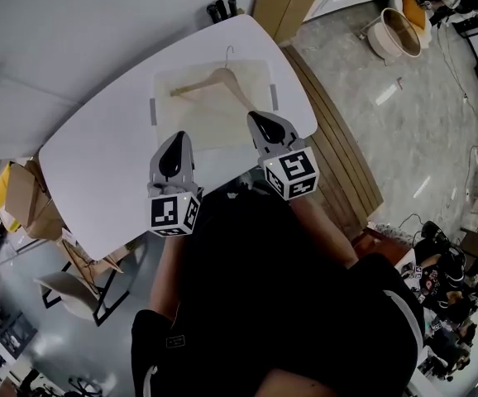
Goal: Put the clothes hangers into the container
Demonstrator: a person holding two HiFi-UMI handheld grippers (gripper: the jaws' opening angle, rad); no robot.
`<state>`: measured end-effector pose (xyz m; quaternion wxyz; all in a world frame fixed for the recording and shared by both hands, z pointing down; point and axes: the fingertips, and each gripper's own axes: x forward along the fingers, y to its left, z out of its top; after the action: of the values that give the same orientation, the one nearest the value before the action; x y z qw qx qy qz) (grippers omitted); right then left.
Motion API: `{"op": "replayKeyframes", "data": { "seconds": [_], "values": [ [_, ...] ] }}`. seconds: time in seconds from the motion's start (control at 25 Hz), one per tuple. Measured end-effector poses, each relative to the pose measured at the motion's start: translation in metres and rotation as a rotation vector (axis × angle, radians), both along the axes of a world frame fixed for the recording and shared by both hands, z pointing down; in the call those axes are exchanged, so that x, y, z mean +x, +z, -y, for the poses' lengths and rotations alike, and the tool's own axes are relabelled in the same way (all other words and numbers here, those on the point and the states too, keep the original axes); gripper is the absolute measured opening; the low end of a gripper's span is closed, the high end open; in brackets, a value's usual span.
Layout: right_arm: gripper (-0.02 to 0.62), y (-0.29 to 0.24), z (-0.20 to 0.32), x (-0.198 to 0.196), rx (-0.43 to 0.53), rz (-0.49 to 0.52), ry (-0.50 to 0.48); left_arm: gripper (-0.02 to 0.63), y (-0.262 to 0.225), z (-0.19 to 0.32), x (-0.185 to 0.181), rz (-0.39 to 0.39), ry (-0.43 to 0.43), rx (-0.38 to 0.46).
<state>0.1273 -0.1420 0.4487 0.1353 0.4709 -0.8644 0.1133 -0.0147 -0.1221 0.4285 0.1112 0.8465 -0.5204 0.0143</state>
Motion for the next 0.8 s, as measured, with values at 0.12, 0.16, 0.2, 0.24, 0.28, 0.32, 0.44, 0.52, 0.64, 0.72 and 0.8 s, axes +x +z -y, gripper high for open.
{"op": "replayKeyframes", "data": {
  "seconds": [0.12,0.16,0.2,0.24,0.28,0.32,0.44,0.52,0.64,0.72,0.8],
  "values": [
    [0.015,-0.0035,0.0009,0.0010,0.009,-0.004,-0.006,0.008,-0.0009,0.0003,0.0032,-0.001,0.005,0.001],
    [0.014,-0.0046,0.0008,0.0015,0.012,-0.005,-0.007,0.008,-0.0014,0.0003,0.0046,-0.001,0.007,0.002],
    [0.014,-0.0054,0.0006,0.0018,0.013,-0.006,-0.007,0.008,-0.0019,0.0003,0.0056,-0.001,0.008,0.002],
    [0.015,-0.0059,0.0006,0.0018,0.015,-0.004,-0.007,0.008,-0.0022,0.0006,0.0062,-0.002,0.009,0.003],
    [0.015,-0.0061,0.0008,0.0015,0.016,-0.002,-0.007,0.008,-0.0024,0.0010,0.0063,-0.002,0.009,0.003],
    [0.015,-0.0061,0.0012,0.0010,0.017,-0.001,-0.006,0.008,-0.0023,0.0017,0.0060,-0.003,0.009,0.003],
    [0.015,-0.0054,0.0020,0.0002,0.020,0.001,-0.004,0.008,-0.0014,0.0023,0.0047,-0.005,0.007,0.003],
    [0.014,-0.0052,0.0017,0.0001,0.021,0.000,-0.004,0.008,-0.0008,0.0018,0.0042,-0.006,0.007,0.001],
    [0.015,-0.0049,0.0017,-0.0010,0.021,-0.002,-0.009,0.008,-0.0002,0.0017,0.0034,-0.007,0.005,-0.001],
    [0.015,-0.0053,0.0005,-0.0016,0.021,-0.002,-0.012,0.008,-0.0006,0.0007,0.0040,-0.007,0.005,-0.001],
    [0.015,-0.0052,-0.0016,-0.0020,0.023,-0.001,-0.018,0.008,-0.0005,-0.0009,0.0054,-0.007,0.006,-0.001]
  ]
}}
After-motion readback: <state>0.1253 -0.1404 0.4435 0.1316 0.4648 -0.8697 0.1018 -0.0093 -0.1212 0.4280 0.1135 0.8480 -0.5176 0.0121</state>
